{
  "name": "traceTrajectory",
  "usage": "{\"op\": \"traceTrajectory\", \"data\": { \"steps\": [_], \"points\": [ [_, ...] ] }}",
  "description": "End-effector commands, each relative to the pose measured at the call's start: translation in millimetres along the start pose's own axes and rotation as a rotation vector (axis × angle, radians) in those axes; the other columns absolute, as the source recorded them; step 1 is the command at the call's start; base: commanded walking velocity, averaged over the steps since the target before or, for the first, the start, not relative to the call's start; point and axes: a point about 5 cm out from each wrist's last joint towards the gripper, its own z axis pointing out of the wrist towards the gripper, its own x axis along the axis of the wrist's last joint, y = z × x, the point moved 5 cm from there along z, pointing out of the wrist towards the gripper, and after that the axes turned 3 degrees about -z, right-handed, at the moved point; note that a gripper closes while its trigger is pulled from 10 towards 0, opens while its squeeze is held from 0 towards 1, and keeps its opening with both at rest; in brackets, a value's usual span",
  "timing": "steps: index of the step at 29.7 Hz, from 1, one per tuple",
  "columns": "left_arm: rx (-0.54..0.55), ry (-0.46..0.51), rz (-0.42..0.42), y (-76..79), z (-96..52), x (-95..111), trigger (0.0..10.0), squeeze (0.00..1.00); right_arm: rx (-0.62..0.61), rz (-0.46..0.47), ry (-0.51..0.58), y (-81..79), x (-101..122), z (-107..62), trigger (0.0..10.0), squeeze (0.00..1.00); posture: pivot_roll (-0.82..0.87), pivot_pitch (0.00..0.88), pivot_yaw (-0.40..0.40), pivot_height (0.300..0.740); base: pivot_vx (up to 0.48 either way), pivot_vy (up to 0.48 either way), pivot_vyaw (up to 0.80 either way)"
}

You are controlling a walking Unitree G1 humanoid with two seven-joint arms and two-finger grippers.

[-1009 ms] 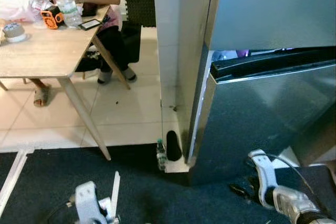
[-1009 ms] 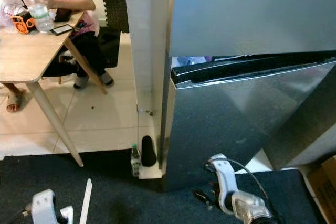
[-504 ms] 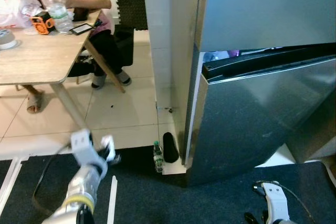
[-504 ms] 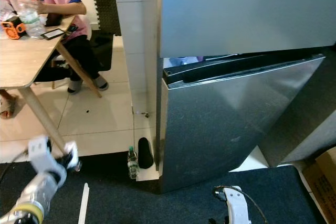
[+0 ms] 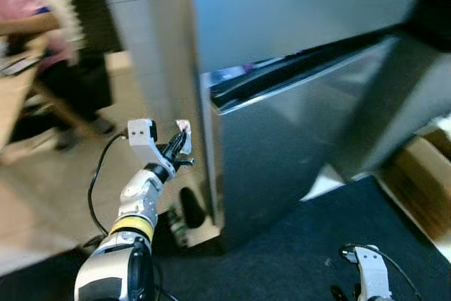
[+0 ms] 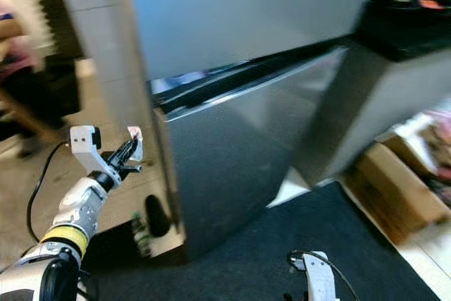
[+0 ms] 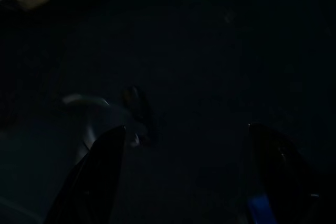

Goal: Restocking fridge

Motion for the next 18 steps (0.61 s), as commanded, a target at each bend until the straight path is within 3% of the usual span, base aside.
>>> {"op": "traceTrajectory", "data": {
  "steps": [1,7,11,16,18],
  "points": [
    [0.038,-0.005,0.020,-5.0,-4.1,-5,10.0,0.00,0.008,-0.006,0.019,-3.5,5,0.9,10.0,0.00,-0.04,0.000,0.016,0.740,0.000,0.000,0.00],
    [0.126,0.014,0.011,0.2,-2.5,-15,10.0,0.00,0.006,-0.006,0.005,-4.0,-2,1.0,10.0,0.00,-0.04,0.000,0.021,0.740,0.000,0.000,0.00],
    [0.125,0.010,-0.002,6.9,-0.7,-20,10.0,0.00,0.007,-0.007,0.003,-5.3,-3,1.3,10.0,0.00,-0.05,0.000,0.025,0.740,0.000,0.000,0.00],
    [0.078,0.014,-0.116,22.9,3.8,-27,10.0,0.00,0.009,-0.009,0.002,-7.4,-4,1.8,10.0,0.00,-0.05,0.000,0.028,0.740,0.000,0.000,0.00],
    [0.043,0.040,-0.277,32.7,9.2,-27,10.0,0.00,0.004,-0.013,-0.001,-7.1,-6,1.8,10.0,0.00,-0.06,0.003,0.028,0.740,0.000,0.000,0.00]
  ]
}}
